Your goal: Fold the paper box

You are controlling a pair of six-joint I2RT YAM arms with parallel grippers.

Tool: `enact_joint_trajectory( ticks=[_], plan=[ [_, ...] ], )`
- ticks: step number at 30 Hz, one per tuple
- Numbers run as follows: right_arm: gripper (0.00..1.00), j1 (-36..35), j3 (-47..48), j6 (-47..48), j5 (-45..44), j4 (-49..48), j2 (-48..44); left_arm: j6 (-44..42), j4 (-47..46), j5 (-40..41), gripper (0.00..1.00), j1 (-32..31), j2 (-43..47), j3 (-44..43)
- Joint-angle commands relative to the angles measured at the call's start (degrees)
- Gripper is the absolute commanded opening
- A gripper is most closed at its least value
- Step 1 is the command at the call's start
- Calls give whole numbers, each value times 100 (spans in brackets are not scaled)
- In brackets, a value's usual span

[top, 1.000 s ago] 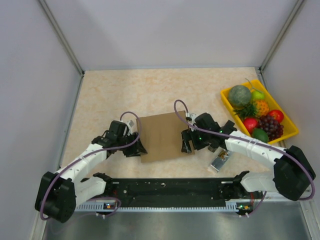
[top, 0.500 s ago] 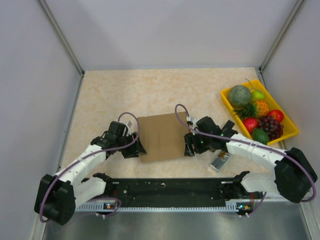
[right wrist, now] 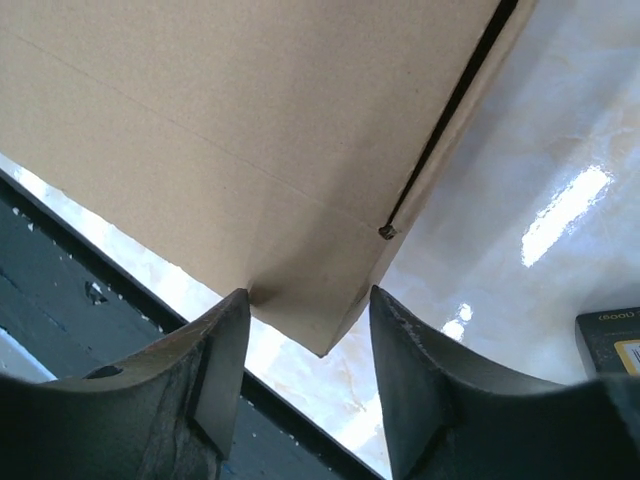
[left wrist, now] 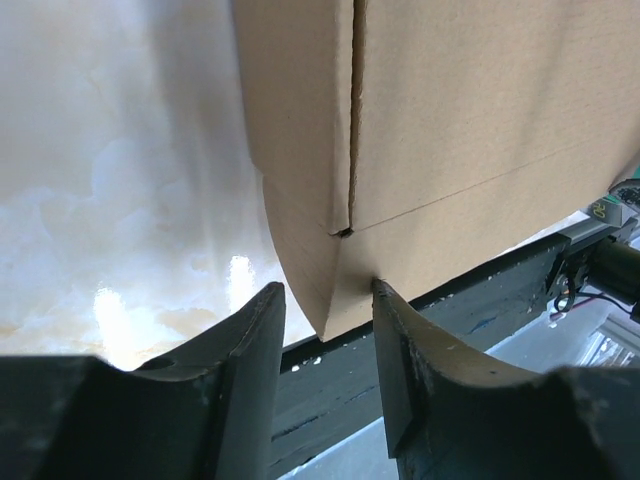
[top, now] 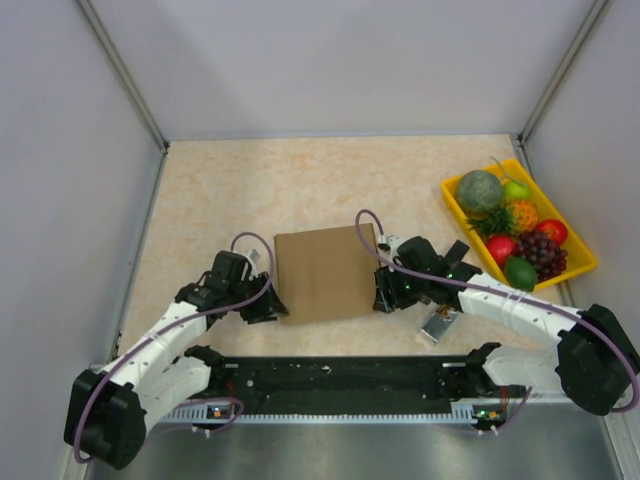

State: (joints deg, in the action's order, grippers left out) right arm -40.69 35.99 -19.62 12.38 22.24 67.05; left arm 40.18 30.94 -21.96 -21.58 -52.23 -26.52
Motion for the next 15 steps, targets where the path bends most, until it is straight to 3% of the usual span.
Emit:
enact_joint_trajectory(
  ticks=[1,9,13,15],
  plan=[
    [48,34,-100,-68,-157,-290,-130,25,-26,191,44,-74,204,60],
    [27,34,-268,-148,-359,-659,19,218,-360,974,36,-566,55,314],
    [25,34,-408,-209,-377,-861,-25,288,-474,1430,35,-672,195,297],
    [26,34,-408,-244,-412,-853,-69,367,-361,1501,39,-680,370,184]
  ],
)
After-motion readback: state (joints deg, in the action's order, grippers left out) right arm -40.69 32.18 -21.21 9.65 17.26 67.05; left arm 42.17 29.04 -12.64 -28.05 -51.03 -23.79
